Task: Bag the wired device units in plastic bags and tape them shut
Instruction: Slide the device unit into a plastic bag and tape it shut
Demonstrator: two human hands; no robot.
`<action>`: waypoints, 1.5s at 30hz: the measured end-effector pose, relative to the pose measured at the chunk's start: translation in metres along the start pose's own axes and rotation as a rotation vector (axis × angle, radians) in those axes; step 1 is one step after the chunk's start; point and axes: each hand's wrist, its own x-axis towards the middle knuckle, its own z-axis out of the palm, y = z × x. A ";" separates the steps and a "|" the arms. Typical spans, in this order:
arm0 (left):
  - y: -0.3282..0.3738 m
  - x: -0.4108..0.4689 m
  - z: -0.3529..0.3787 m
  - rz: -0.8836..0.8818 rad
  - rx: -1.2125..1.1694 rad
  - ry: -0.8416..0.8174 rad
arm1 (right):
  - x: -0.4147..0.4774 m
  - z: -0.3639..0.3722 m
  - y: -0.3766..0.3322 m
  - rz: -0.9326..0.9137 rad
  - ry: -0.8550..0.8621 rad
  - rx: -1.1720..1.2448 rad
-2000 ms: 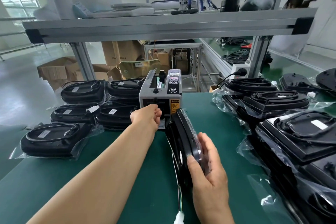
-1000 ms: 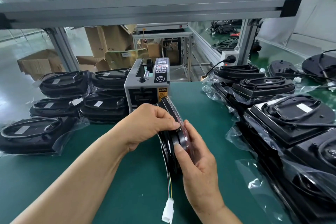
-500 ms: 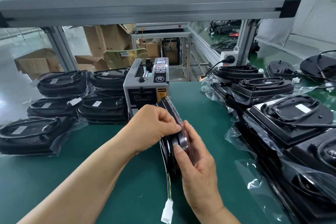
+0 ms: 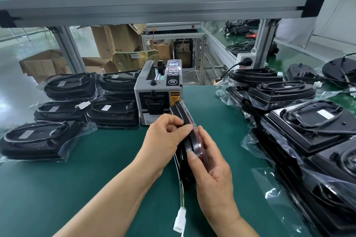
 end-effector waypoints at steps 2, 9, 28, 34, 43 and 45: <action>-0.003 -0.004 -0.001 0.002 -0.039 -0.074 | 0.000 0.000 -0.001 0.015 0.008 0.036; -0.003 -0.010 -0.008 -0.017 -0.118 -0.159 | -0.003 -0.008 -0.013 0.015 0.026 0.008; 0.000 0.075 -0.044 -0.369 -0.272 0.289 | 0.078 0.003 -0.036 0.602 -0.264 0.220; -0.004 0.104 -0.034 -0.447 -0.399 0.355 | 0.077 -0.001 -0.035 0.589 -0.274 0.271; 0.006 0.091 -0.026 -0.275 -0.412 0.412 | 0.073 0.002 -0.035 0.514 -0.332 0.302; 0.012 0.075 -0.033 -0.188 -0.347 0.145 | 0.071 0.004 -0.035 0.506 -0.329 0.305</action>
